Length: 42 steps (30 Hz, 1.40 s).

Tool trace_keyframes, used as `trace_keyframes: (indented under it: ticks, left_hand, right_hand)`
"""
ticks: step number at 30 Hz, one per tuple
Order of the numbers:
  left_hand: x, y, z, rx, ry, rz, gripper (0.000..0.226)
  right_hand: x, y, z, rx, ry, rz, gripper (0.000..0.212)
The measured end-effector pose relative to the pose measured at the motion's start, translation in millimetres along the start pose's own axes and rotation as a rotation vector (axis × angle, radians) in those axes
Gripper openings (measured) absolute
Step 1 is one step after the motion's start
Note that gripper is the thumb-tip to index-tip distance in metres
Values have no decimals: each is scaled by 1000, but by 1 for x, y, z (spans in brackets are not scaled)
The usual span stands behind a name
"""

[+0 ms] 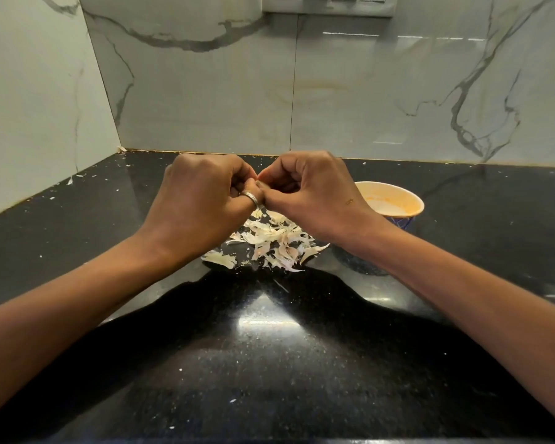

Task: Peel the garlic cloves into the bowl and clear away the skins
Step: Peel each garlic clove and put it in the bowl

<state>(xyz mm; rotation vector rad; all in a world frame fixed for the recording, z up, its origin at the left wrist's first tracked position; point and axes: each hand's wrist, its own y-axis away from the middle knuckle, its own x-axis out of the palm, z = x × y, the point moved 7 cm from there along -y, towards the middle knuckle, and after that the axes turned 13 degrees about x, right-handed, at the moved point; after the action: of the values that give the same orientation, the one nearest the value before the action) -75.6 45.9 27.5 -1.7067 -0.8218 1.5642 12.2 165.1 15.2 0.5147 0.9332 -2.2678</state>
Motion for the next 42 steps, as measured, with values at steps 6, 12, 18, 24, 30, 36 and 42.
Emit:
trace_keyframes:
  ticks: [6, 12, 18, 24, 30, 36, 42]
  left_hand:
    - [2, 1, 1, -85, 39, 14, 19]
    - [16, 10, 18, -443, 451, -9, 12]
    - [20, 9, 19, -488, 606, 30, 8]
    - [22, 9, 21, -503, 696, 60, 16]
    - [25, 9, 21, -506, 736, 62, 11]
    - [26, 9, 24, -502, 688, 69, 16]
    - [23, 9, 31, -487, 580, 27, 17]
  right_hand:
    - [0, 0, -1, 7, -17, 6, 8]
    - [3, -2, -4, 48, -82, 42, 9]
    - [0, -7, -11, 77, -111, 65, 12]
    - [2, -7, -14, 108, -140, 106, 13]
    - [1, -7, -14, 127, -144, 107, 16]
    - [-1, -8, -13, 120, -161, 94, 18]
    - [-2, -8, -12, 118, -163, 87, 16]
